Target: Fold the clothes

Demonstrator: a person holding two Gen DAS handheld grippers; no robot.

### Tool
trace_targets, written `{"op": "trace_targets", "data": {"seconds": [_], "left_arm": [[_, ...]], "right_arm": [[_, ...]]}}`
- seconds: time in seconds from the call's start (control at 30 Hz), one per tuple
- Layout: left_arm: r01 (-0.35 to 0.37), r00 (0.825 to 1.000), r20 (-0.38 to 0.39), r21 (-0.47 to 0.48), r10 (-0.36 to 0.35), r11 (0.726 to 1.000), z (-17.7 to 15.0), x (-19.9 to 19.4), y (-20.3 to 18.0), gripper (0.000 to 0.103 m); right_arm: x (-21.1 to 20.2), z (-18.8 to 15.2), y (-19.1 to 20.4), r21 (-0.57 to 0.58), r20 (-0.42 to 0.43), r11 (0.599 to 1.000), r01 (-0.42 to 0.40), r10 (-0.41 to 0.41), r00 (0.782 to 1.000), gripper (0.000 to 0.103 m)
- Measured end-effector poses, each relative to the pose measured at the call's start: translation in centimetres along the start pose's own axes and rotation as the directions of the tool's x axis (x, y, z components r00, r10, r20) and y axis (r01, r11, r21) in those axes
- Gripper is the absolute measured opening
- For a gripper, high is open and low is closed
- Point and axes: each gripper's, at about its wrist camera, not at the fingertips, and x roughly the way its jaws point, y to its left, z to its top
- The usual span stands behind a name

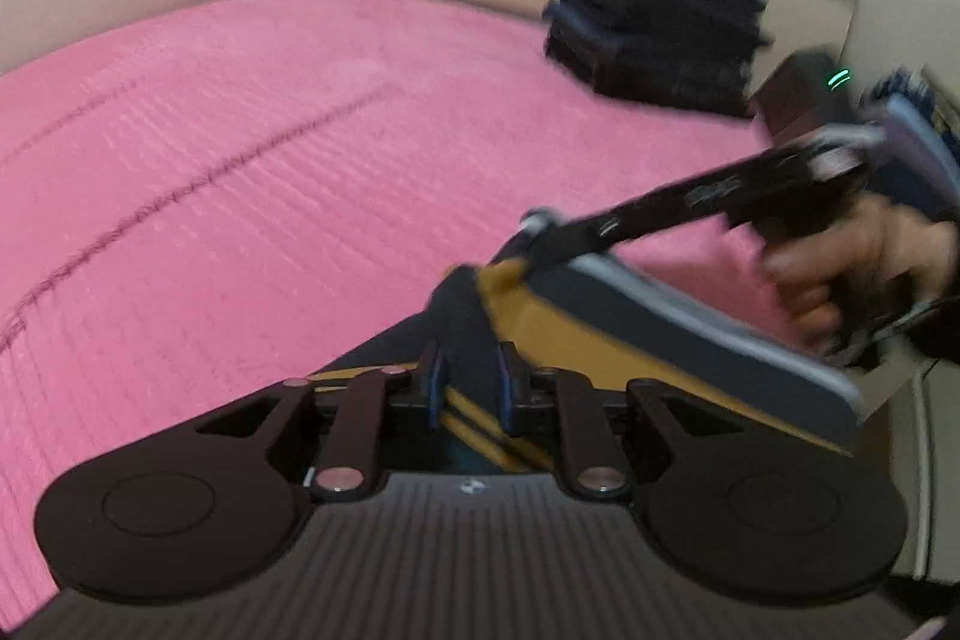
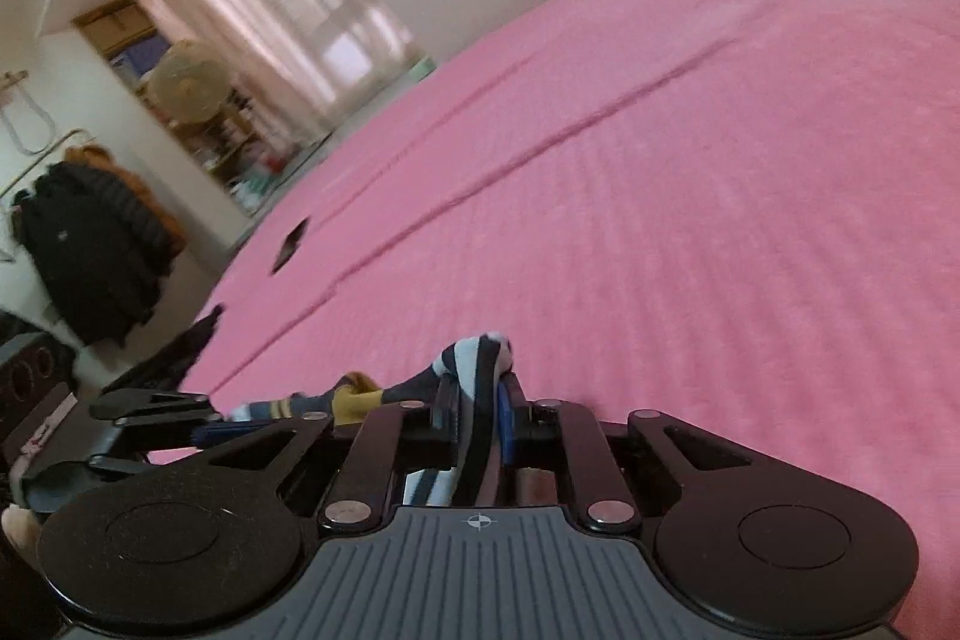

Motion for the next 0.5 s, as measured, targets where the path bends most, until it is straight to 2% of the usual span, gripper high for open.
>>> {"op": "trace_targets", "data": {"seconds": [0.07,0.13,0.17,0.2,0.23,0.27,0.33,0.5], "left_arm": [[-0.004,0.999,-0.037,-0.003,0.004,1.0,0.1,1.7,0.7,0.012],[0.015,0.999,-0.047,-0.019,-0.016,1.0,0.4,2.6,1.5,0.012],[0.02,0.998,-0.051,-0.018,-0.021,1.0,0.5,2.5,1.6,0.012],[0.024,0.998,-0.056,-0.018,-0.025,1.0,0.6,2.5,1.7,0.012],[0.023,0.998,-0.055,-0.014,-0.024,1.0,0.6,2.2,1.7,0.012],[0.016,0.999,-0.05,-0.008,-0.017,1.0,0.7,1.5,1.5,0.012],[-0.004,0.999,-0.034,-0.007,0.004,1.0,0.6,-0.1,1.3,0.012],[-0.069,0.997,0.043,-0.076,0.072,0.995,-1.1,-6.0,0.7,0.012]], "right_arm": [[0.6,-1.0,-0.9,0.019,-0.029,1.0,0.016,-0.016,0.999,0.011],[0.7,-1.5,-1.9,0.038,-0.023,0.999,0.005,-0.004,1.0,0.012],[0.5,-1.4,-2.0,0.038,-0.019,0.999,0.0,0.0,1.0,0.017],[0.3,-1.3,-1.8,0.025,-0.014,1.0,0.006,-0.006,1.0,0.026],[-0.2,-1.2,-1.3,0.004,-0.007,1.0,0.027,-0.027,1.0,0.05],[-0.9,-1.2,-0.6,-0.02,0.004,0.998,0.056,-0.056,0.998,0.059],[-2.9,-1.6,0.6,-0.055,0.039,0.996,0.076,-0.074,0.996,0.06],[-9.7,-5.5,3.1,-0.051,0.143,0.999,0.016,-0.009,0.99,0.059]]}}
